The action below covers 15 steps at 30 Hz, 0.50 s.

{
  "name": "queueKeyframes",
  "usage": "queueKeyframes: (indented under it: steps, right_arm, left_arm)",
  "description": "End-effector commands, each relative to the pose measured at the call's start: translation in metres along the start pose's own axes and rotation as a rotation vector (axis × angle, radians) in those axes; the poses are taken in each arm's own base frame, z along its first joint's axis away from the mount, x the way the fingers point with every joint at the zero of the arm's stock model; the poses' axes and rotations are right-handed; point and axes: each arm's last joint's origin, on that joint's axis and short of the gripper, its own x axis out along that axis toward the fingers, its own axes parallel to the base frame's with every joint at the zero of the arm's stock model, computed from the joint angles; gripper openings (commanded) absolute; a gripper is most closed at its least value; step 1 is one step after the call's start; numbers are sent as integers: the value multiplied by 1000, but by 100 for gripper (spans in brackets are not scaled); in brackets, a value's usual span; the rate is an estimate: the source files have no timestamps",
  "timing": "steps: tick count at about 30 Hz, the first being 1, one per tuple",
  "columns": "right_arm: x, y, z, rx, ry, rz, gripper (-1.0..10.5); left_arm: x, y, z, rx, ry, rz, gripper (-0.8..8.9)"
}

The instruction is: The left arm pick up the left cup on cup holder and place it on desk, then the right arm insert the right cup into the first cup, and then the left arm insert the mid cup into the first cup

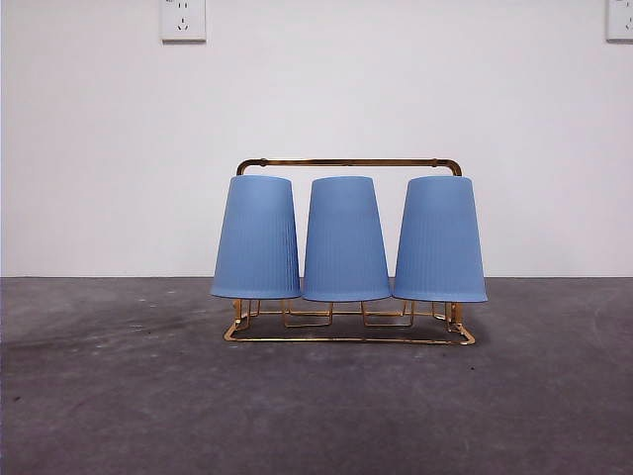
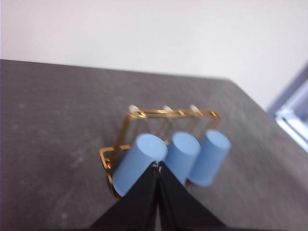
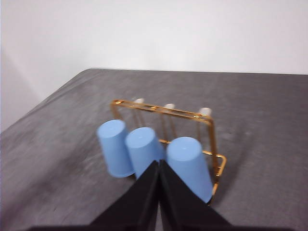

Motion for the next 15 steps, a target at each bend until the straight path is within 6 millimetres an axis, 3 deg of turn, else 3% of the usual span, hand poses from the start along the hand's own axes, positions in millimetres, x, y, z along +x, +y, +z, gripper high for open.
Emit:
queueKeyframes:
  steps: [1, 6, 15]
  right_arm:
    - [-1, 7, 15, -92, 19, 61, 3]
    - [-2, 19, 26, -206, 95, 146, 3]
    - [-2, 25, 26, -221, 143, 187, 3]
  left_arm:
    - [0, -10, 19, 142, 45, -57, 8]
    - [2, -25, 32, 254, 135, -192, 8]
    - [2, -32, 27, 266, 223, -286, 37]
